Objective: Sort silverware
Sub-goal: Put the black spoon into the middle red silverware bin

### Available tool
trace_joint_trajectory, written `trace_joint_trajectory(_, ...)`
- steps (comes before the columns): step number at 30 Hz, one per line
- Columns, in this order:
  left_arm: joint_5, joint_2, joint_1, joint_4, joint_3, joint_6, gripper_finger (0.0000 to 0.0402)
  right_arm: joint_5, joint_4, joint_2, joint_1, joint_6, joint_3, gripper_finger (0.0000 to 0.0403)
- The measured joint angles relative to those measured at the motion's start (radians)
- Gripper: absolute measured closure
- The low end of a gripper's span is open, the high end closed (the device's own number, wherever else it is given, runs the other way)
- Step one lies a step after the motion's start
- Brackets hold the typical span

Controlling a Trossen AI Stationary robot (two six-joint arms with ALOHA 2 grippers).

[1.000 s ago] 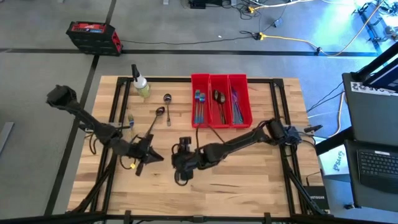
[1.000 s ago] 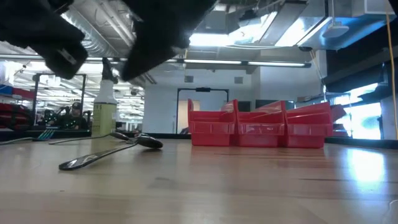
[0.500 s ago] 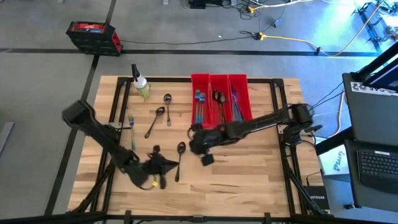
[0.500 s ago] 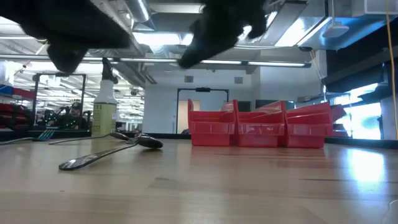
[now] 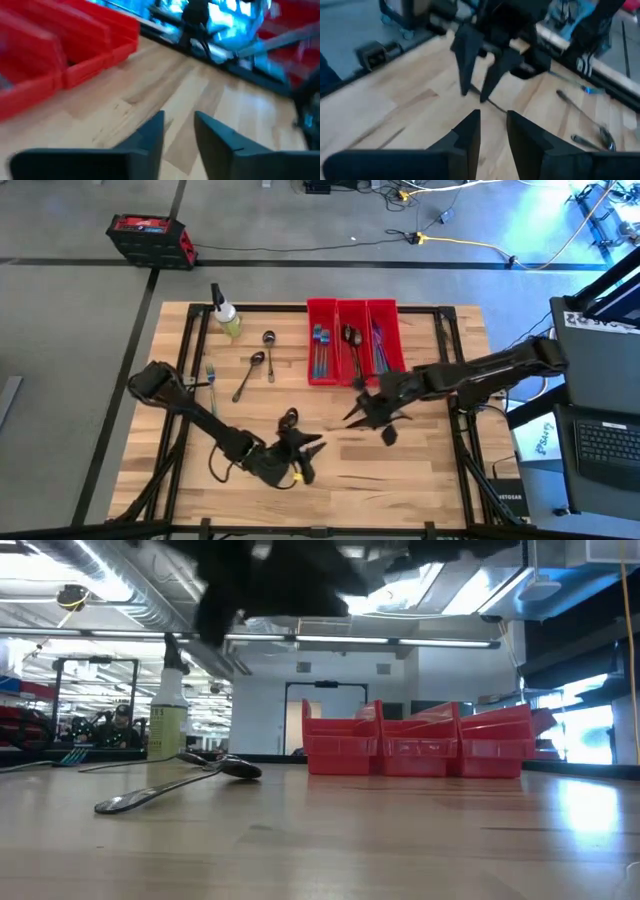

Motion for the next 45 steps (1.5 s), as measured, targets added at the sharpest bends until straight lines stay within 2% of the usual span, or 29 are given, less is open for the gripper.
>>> trace_joint_trajectory(2, 0.027, 0.000, 0.024, -0.168, 0.076, 0.031, 0.0268, -0.028, 0.006, -0.060, -0.002, -0.002, -0.023, 0.0325)
trace_joint_trajectory(4, 0.032, 0.000, 0.054, -0.400, 0.159, -0.046, 0.0231, -0.028, 0.008, -0.118, -0.001, -0.005, -0.052, 0.0325)
trace_joint_trajectory(7, 0.035, 0.000, 0.093, -0.766, 0.256, -0.286, 0.0180, 0.000, -0.016, -0.193, -0.002, -0.007, -0.089, 0.0325)
trace_joint_trajectory(9, 0.044, 0.000, 0.105, -0.947, 0.292, -0.472, 0.0152, 0.024, -0.026, -0.236, -0.003, -0.007, -0.108, 0.0325)
trace_joint_trajectory(14, 0.207, -0.001, 0.100, -1.197, 0.307, -0.827, 0.0108, 0.077, -0.030, -0.288, -0.003, -0.007, -0.152, 0.0325)
trace_joint_trajectory(18, 0.301, 0.000, 0.085, -1.191, 0.244, -1.128, 0.0097, 0.086, -0.027, -0.289, -0.002, -0.007, -0.180, 0.0325)
trace_joint_trajectory(20, 0.319, 0.000, 0.083, -1.163, 0.220, -1.199, 0.0096, 0.086, -0.015, -0.289, -0.002, -0.007, -0.196, 0.0325)
trace_joint_trajectory(28, 0.363, 0.037, 0.109, -1.020, 0.197, -1.131, 0.0096, 0.086, -0.001, -0.288, -0.002, 0.003, -0.226, 0.0325)
trace_joint_trajectory(33, 0.504, 0.076, 0.145, -1.011, 0.196, -1.128, 0.0095, 0.087, 0.000, -0.288, -0.002, 0.014, -0.226, 0.0325)
trace_joint_trajectory(41, 0.495, 0.085, 0.146, -1.031, 0.196, -1.105, 0.0095, 0.087, -0.005, -0.288, -0.002, 0.027, -0.226, 0.0325)
trace_joint_trajectory(45, 0.487, 0.085, 0.149, -1.056, 0.195, -1.104, 0.0109, 0.092, -0.006, -0.288, -0.002, 0.027, -0.226, 0.0325)
